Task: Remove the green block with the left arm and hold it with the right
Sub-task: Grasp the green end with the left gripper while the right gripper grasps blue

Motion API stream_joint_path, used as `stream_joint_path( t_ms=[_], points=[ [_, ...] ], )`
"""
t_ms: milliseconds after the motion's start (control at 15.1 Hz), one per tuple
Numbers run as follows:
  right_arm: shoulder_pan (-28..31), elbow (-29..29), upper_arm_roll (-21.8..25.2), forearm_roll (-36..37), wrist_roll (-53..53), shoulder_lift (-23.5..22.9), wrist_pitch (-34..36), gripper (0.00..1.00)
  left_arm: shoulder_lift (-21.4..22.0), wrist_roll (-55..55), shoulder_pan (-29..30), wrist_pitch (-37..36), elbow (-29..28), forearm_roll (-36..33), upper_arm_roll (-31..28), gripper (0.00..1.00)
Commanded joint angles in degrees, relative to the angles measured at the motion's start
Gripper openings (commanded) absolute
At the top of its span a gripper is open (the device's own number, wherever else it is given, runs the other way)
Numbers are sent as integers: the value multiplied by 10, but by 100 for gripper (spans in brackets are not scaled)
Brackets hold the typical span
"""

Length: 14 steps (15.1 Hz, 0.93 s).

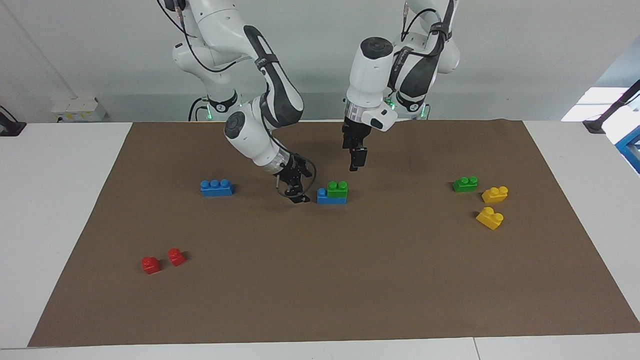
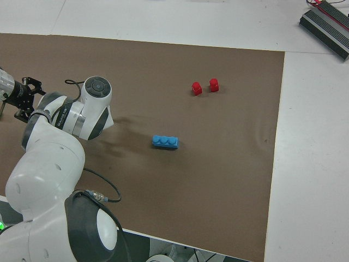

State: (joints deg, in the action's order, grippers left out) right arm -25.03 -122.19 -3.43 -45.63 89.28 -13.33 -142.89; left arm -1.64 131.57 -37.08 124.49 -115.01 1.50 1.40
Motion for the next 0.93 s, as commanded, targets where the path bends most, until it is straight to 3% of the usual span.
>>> stream_joint_path(
  t_ms=[0,133,863],
  points=[
    [-20,3,-2,-39,-23,-19,-41,100,-17,6,-9,15,7,4,-10,100],
    [-20,7,-3,-40,-30,-29,-45,100,-41,8,-15,21,9,4,-10,100],
    [-50,11,-3,-57,-39,-54,-92,100,-79,24,-15,72,3,3,-11,100]
  ],
)
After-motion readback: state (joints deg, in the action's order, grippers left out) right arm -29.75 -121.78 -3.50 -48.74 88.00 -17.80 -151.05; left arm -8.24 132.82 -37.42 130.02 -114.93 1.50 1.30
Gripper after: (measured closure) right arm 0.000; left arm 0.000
